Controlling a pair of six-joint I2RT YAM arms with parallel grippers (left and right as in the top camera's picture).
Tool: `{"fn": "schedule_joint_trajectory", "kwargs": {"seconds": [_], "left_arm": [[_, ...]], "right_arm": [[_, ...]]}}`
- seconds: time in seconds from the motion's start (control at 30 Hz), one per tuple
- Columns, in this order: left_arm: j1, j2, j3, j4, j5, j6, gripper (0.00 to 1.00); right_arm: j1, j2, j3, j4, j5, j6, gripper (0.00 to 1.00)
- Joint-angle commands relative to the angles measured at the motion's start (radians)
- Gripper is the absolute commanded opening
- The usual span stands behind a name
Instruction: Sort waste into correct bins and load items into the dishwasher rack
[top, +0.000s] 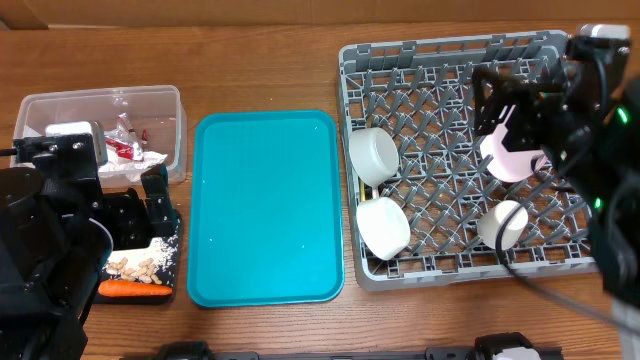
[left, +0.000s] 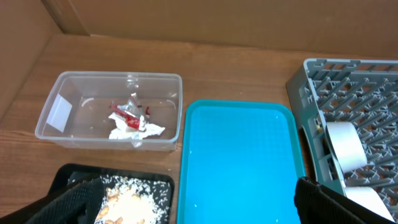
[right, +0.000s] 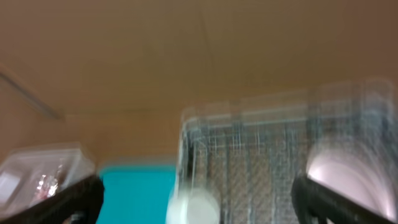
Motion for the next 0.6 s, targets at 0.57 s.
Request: {"fn": "schedule_joint_trajectory", "kwargs": {"seconds": [0.57], "left_arm": [[-0.005,0.001,0.009,0.0,0.011,0.011,1.0]], "right_arm": [[-0.072,-0.855,-1.294,0.553,0.002,-0.173,1.0]]}}
